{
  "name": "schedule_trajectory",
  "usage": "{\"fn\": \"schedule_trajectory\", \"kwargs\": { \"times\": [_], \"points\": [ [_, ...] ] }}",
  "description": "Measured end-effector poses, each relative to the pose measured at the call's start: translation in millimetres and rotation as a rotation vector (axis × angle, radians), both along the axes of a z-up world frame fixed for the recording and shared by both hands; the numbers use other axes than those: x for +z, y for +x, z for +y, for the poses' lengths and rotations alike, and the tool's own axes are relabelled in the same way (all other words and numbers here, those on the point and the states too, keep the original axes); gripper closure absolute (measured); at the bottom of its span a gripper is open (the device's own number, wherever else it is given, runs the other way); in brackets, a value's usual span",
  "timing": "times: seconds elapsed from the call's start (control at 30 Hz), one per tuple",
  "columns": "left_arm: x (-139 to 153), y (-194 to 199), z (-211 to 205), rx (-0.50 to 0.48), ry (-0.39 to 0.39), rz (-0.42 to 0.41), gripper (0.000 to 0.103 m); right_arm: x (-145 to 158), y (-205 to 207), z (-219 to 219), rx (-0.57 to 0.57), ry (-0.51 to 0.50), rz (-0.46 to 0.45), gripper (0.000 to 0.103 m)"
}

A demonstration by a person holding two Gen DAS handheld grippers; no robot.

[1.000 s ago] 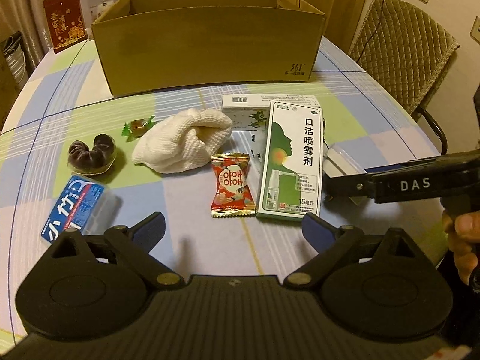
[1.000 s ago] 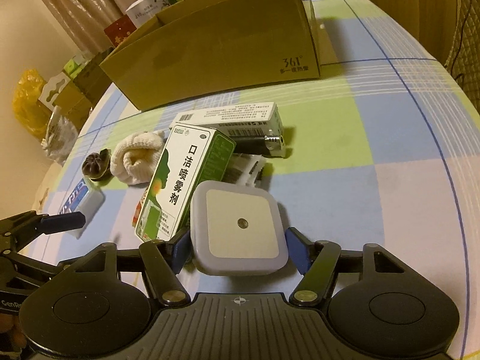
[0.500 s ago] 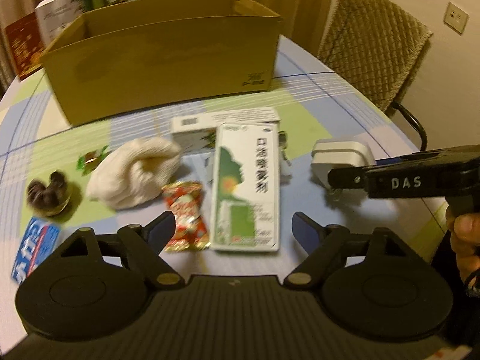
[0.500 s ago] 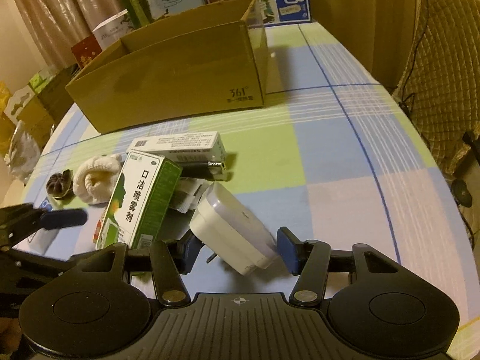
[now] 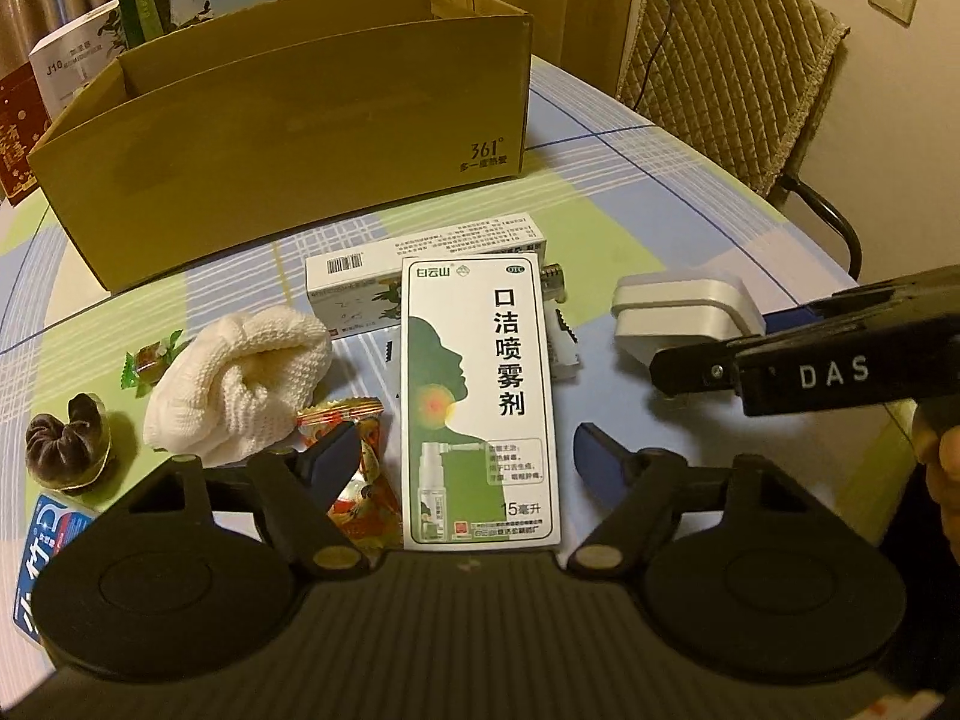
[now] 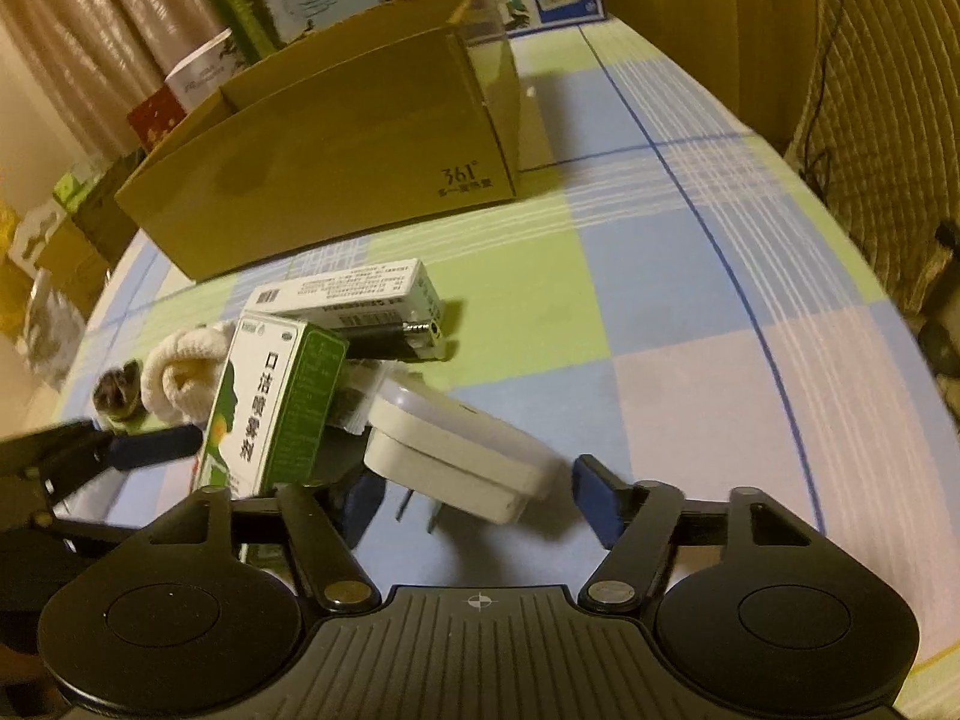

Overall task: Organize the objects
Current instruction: 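Move the left gripper onto the green-white spray box and close it, then lift the spray box with the left gripper and carry it over the cardboard box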

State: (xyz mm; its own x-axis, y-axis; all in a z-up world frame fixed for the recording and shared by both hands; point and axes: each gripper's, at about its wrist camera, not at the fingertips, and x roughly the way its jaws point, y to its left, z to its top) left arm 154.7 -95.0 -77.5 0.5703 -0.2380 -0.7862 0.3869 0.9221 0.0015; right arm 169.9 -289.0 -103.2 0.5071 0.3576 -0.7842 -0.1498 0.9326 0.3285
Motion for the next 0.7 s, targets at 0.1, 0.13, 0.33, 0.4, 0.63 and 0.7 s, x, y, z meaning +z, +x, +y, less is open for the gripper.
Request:
{"fn": "schedule_trajectory", "kwargs": {
  "times": [0.1, 0.13, 0.33, 0.4, 0.63, 0.7],
  "points": [
    [-1.4, 0.9, 0.0, -0.006, 0.000, 0.001, 0.032, -1.0, 2.8, -4.0, -0.014, 0.033, 0.012, 0.033],
    [-2.1, 1.3, -0.2, -0.009, -0.001, 0.004, 0.034, -1.5, 3.7, -4.8, -0.016, 0.040, 0.015, 0.032],
    [-4.1, 3.7, -2.1, -0.007, -0.001, 0.003, 0.045, -5.3, 7.3, -4.0, -0.033, 0.056, 0.022, 0.032],
    [-5.0, 5.3, -2.8, -0.006, -0.005, 0.006, 0.050, -6.1, 7.7, -3.6, -0.036, 0.055, 0.019, 0.032],
    [-4.7, 5.6, -1.0, 0.010, -0.013, 0.009, 0.052, -7.2, 8.5, 0.2, -0.020, 0.049, 0.008, 0.030],
    [-3.1, 3.2, 1.8, 0.016, -0.018, 0.006, 0.052, -7.6, 8.7, 1.6, -0.017, 0.044, 0.003, 0.028]
  ]
}}
